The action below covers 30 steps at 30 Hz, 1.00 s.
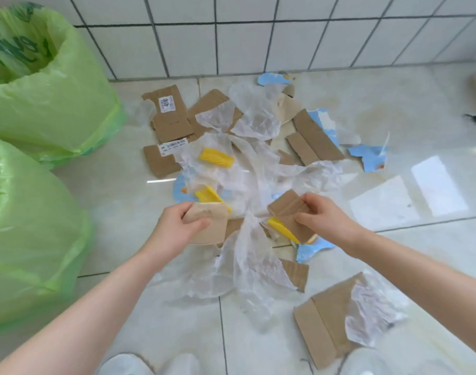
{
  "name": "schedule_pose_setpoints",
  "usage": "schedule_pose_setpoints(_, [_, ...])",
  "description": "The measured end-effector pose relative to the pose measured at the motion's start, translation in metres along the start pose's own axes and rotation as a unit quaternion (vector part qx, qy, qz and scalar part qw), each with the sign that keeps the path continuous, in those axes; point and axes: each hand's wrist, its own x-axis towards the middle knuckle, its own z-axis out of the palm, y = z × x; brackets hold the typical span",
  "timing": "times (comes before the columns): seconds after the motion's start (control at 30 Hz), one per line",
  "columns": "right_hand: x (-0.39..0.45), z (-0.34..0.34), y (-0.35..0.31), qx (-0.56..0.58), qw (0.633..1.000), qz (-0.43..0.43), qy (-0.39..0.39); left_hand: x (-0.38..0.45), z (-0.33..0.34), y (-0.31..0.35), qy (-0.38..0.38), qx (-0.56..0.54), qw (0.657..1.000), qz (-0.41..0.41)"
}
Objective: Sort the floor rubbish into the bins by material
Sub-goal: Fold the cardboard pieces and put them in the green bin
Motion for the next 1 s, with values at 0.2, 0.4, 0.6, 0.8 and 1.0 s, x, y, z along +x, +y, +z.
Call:
schedule_pose_setpoints(0.2, [-0.064, -0.009, 0.084, -0.131, 0.99, 0.042, -0.001, -0.021, 0.079, 0.012, -0.211, 0.116, 0.967, 0.078])
schedule_pose_setpoints(0.4, [-0.093, -0.004, 0.126, -0.297, 0.947, -0.004, -0.127, -0.036, 0.137, 0.005, -0.356, 0.412, 0.823, 0.164])
schedule_pose_setpoints(0.6, [-0.093, 0.006, 0.137, -0.39, 0.907, -0.101, -0.123, -0.043, 0.124, -0.018, -0.285, 0.553, 0.77, 0.138])
schedule_pose_setpoints(0.8, [-0.088, 0.019, 0.14, -0.428, 0.884, -0.144, -0.119, -0.043, 0.113, -0.008, -0.196, 0.536, 0.808, 0.149])
schedule_pose_setpoints(1.0, [-0.09, 0.036, 0.14, -0.469, 0.866, -0.157, -0.073, -0.033, 0.145, -0.005, -0.258, 0.479, 0.812, 0.212])
